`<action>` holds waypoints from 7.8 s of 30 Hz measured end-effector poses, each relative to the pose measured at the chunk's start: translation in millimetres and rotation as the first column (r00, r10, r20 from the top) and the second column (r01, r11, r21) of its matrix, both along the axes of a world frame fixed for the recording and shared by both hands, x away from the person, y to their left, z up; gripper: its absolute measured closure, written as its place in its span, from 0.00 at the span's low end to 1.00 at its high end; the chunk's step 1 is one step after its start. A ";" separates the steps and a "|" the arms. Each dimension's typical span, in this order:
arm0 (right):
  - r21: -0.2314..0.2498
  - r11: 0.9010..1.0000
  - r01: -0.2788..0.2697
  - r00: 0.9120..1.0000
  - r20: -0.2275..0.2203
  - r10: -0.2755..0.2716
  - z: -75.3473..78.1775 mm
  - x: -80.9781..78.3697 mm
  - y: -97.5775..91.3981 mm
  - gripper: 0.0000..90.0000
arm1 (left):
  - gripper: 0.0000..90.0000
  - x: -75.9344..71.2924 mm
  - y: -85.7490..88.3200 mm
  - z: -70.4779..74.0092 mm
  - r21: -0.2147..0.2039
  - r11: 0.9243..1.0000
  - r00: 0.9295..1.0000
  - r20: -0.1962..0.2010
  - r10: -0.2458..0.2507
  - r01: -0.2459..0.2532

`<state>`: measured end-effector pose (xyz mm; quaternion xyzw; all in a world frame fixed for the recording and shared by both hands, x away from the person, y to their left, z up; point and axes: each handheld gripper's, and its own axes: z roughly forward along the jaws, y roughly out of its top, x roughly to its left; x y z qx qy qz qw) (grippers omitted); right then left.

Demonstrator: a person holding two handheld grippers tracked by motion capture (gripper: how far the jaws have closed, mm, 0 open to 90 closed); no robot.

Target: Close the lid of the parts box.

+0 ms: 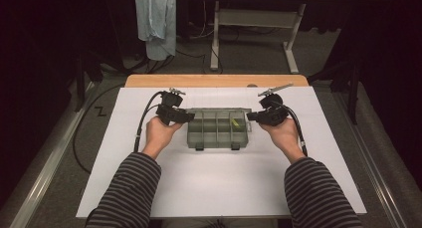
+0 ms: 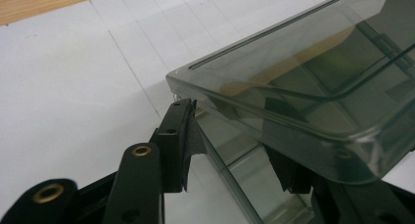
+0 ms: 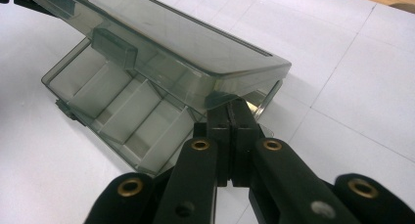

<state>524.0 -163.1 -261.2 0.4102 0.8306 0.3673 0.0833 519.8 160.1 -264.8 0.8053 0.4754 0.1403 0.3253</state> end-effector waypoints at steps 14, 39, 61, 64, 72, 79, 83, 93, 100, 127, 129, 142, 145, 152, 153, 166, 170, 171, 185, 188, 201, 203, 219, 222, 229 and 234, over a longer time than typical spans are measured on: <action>-0.004 1.000 -0.013 1.000 -0.007 0.013 -2.2 -2.7 1.2 1.00 | 0.66 -11.3 8.3 -3.8 -0.036 0.999 1.000 -0.017 -0.019 0.018; 0.007 0.999 -0.034 0.999 -0.015 0.034 -13.9 -10.8 -3.4 1.00 | 0.78 -32.3 12.5 -11.0 -0.037 0.998 0.998 0.031 -0.058 0.059; 0.003 0.999 -0.045 0.998 -0.035 0.045 -27.3 -16.6 -8.4 1.00 | 0.79 -38.9 34.0 -6.3 -0.079 0.997 1.000 0.010 0.001 0.000; 0.000 0.999 -0.050 0.998 -0.037 0.049 -30.2 -16.8 -8.7 1.00 | 0.79 -39.5 34.0 -3.0 -0.084 0.996 0.999 0.032 0.005 -0.002; -0.008 0.999 -0.051 0.997 -0.059 0.051 -36.9 -18.1 -7.8 1.00 | 0.79 -41.2 27.1 7.3 -0.092 0.995 0.996 0.091 -0.015 0.024; -0.015 0.999 -0.050 0.996 -0.071 0.049 -40.2 -18.0 -8.6 1.00 | 0.79 -41.7 19.1 5.4 -0.077 0.996 0.995 0.093 -0.041 0.048; -0.016 0.999 -0.050 0.996 -0.070 0.049 -41.8 -18.0 -9.4 1.00 | 0.79 -42.1 13.9 3.0 -0.070 0.996 0.994 0.093 -0.053 0.060; -0.024 0.999 -0.033 0.997 -0.074 0.032 -44.3 -18.2 -14.6 1.00 | 0.79 -43.7 6.9 -7.6 -0.048 0.996 0.995 0.071 -0.069 0.073; 0.007 1.000 -0.024 0.999 -0.043 0.024 -36.5 -19.5 -17.9 1.00 | 0.80 -44.6 5.8 -10.9 -0.038 0.996 0.995 0.067 -0.074 0.077; 0.006 0.999 -0.048 0.998 -0.030 0.048 -33.8 -20.3 -6.7 1.00 | 0.81 -42.4 -3.8 -20.8 0.013 0.996 0.994 0.060 -0.088 0.087; 0.006 0.999 -0.051 0.998 -0.031 0.051 -34.4 -20.2 -6.0 1.00 | 0.81 -42.2 -4.6 -21.7 0.012 0.996 0.995 0.057 -0.087 0.086; -0.008 0.999 -0.052 0.998 -0.037 0.052 -38.4 -18.0 -2.3 1.00 | 0.81 -40.8 -7.4 -25.1 0.028 0.995 0.994 0.054 -0.093 0.091; -0.008 0.999 -0.049 0.998 -0.041 0.049 -39.6 -17.2 -2.0 1.00 | 0.81 -39.9 -8.8 -27.1 0.036 0.995 0.994 0.049 -0.093 0.091; -0.016 0.999 -0.048 0.998 -0.038 0.048 -40.3 -16.9 -1.4 1.00 | 0.80 -39.6 -9.1 -27.0 0.030 0.995 0.994 0.049 -0.094 0.093; -0.015 0.999 -0.048 0.998 -0.037 0.047 -40.3 -17.0 -1.6 1.00 | 0.79 -39.6 -8.8 -26.7 0.025 0.995 0.994 0.045 -0.096 0.095; -0.003 0.999 -0.032 0.999 -0.001 0.032 -32.0 -21.3 -11.1 0.92 | 0.61 -45.5 -1.3 -15.8 0.013 0.997 0.991 0.103 -0.080 0.080; -0.002 1.000 -0.017 1.000 0.004 0.017 -29.0 -22.8 -16.3 0.90 | 0.59 -47.7 0.8 -12.6 0.009 0.997 0.990 0.117 -0.079 0.078; 0.003 1.000 -0.016 1.000 0.008 0.016 -28.8 -22.9 -17.4 0.90 | 0.58 -48.4 1.0 -12.0 0.010 0.997 0.990 0.121 -0.077 0.076; 0.026 1.000 0.014 0.999 0.029 -0.015 -25.0 -30.6 -36.6 0.84 | 0.52 -61.8 5.4 -1.9 0.013 0.997 0.978 0.195 -0.079 0.078; 0.031 0.999 0.019 0.999 0.035 -0.020 -24.0 -33.2 -41.7 0.84 | 0.52 -64.7 7.0 -0.9 0.010 0.997 0.976 0.205 -0.079 0.079; 0.061 0.998 0.030 0.998 0.056 -0.033 -21.6 -42.3 -54.7 0.82 | 0.49 -76.2 16.4 2.9 -0.012 0.997 0.968 0.241 -0.068 0.073; 0.063 0.997 0.033 0.998 0.059 -0.037 -21.1 -44.1 -56.3 0.81 | 0.49 -77.5 17.6 3.4 -0.011 0.998 0.968 0.242 -0.065 0.069; 0.086 0.996 0.033 0.996 0.080 -0.040 -21.3 -56.3 -67.0 0.77 | 0.48 -89.4 24.4 3.8 -0.012 0.998 0.960 0.274 -0.057 0.063; 0.090 0.995 0.033 0.995 0.085 -0.041 -20.4 -59.1 -68.9 0.76 | 0.48 -90.9 26.2 3.0 -0.016 0.998 0.959 0.279 -0.051 0.058; 0.095 0.995 0.039 0.995 0.093 -0.048 -22.7 -63.2 -72.8 0.75 | 0.48 -94.2 30.1 1.4 -0.030 0.998 0.959 0.279 -0.041 0.051; 0.108 0.993 0.047 0.993 0.104 -0.058 -24.2 -66.2 -76.6 0.73 | 0.48 -97.0 32.3 0.6 -0.030 0.998 0.958 0.284 -0.039 0.050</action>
